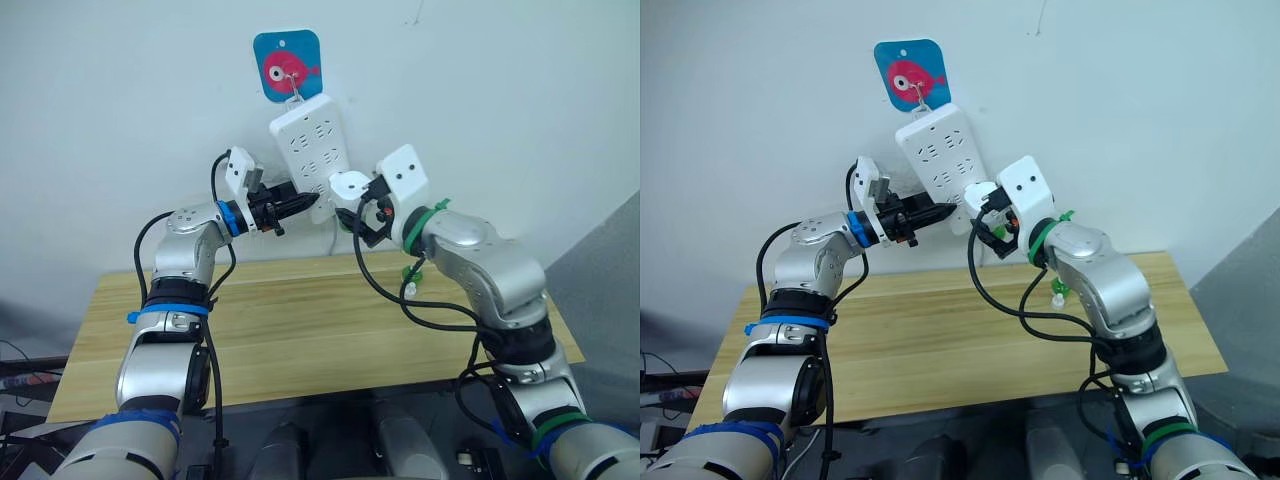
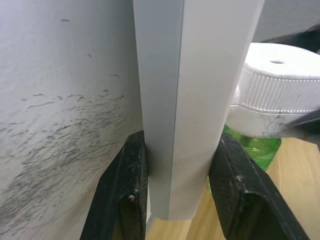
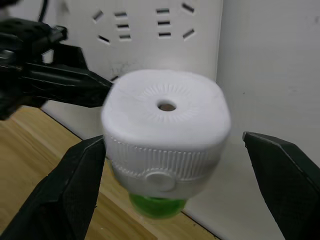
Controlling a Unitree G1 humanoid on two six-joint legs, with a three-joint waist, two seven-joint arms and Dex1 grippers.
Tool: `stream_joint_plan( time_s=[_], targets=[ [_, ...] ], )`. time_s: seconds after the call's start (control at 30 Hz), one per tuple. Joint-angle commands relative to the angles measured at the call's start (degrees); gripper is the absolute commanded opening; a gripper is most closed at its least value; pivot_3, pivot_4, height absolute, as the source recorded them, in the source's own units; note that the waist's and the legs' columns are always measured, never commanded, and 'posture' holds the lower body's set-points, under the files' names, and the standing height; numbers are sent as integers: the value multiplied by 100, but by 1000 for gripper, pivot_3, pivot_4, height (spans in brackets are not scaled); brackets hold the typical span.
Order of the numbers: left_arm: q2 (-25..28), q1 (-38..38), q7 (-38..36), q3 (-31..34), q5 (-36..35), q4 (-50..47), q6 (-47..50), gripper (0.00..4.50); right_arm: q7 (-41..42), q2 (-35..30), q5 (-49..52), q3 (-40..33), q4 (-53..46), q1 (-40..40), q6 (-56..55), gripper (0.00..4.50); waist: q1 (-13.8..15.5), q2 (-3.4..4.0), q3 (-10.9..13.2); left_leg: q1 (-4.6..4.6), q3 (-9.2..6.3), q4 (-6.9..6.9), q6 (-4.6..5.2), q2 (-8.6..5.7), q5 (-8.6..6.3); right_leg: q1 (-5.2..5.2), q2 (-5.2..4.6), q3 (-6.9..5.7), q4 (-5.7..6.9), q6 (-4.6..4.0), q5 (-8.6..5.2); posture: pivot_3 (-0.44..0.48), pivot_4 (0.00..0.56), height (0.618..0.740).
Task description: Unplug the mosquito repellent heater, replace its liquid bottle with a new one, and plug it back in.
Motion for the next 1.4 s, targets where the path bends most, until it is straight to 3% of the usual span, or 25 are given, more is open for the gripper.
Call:
stream_joint_plan(
  time_s=[0.03, 0.2, 0.33, 0.47, 0.53, 0.73, 0.9, 1.13, 1.4],
  targets=[
    [268, -14, 79, 142, 59, -45, -297, 2871, 223, -191, 243, -165, -596, 100, 140, 4500, -7, 0, 0, 0, 1, 0, 0, 0, 0, 0, 1, -2, 0, 0, 0, -173, 147, 740],
    [662, 359, 110, 231, 72, -353, -438, 4304, 536, -435, 422, -87, -908, 246, -55, 4500, -13, 0, -1, 5, 7, -1, 0, 3, 0, -1, 2, 1, 3, 0, 0, -170, 146, 740],
    [1126, 1054, 25, 420, -124, -1145, -225, 4304, 730, -495, 511, -27, -1056, 433, -301, 4500, -74, 0, -1, 12, 10, -8, 0, 10, 0, -3, 7, 6, 6, -1, -1, -147, 151, 740],
    [1562, 2125, 3, 732, -568, -2662, 474, 4317, 907, -521, 641, -21, -1130, 626, -502, 4331, -2, 0, -1, 4, -1, -9, 0, 9, 0, -2, 3, 10, 0, -1, -1, -116, 154, 740],
    [1731, 2869, -82, 821, -880, -3715, 878, 4322, 976, -505, 696, -40, -1116, 703, -603, 3962, 47, 0, -1, 4, 0, -8, -1, 8, -1, 0, -1, 13, -5, -1, -1, -76, 155, 740],
    [1596, 4554, 329, 915, -1595, -6259, 1431, 4322, 955, -409, 516, 228, -832, 787, -1000, 1792, 284, -2, -2, 11, -1, -8, -2, 6, -1, 8, -9, 14, -7, -2, -1, -50, 149, 740],
    [1383, 5058, 778, 837, -1882, -7090, 1651, 4322, 826, -228, 169, 508, -330, 693, -1435, 40, 443, -5, -5, 22, -5, -6, -8, 6, 3, 22, -4, 7, -2, -4, -2, -45, 147, 740],
    [1370, 5120, 916, 676, -1852, -7304, 1533, 4322, 541, 118, -280, 582, 410, 469, -1793, 40, 500, -5, -6, 32, 11, -9, -7, 7, 3, 26, 8, 1, -3, -5, -2, -46, 150, 740],
    [1377, 5087, 938, 594, -1830, -7239, 1470, 4322, 542, 224, -429, 551, 599, 456, -1811, 40, 501, -5, -6, 32, 12, -10, -7, 8, 2, 25, 9, 0, -3, -6, -3, -46, 150, 740]
  ],
)
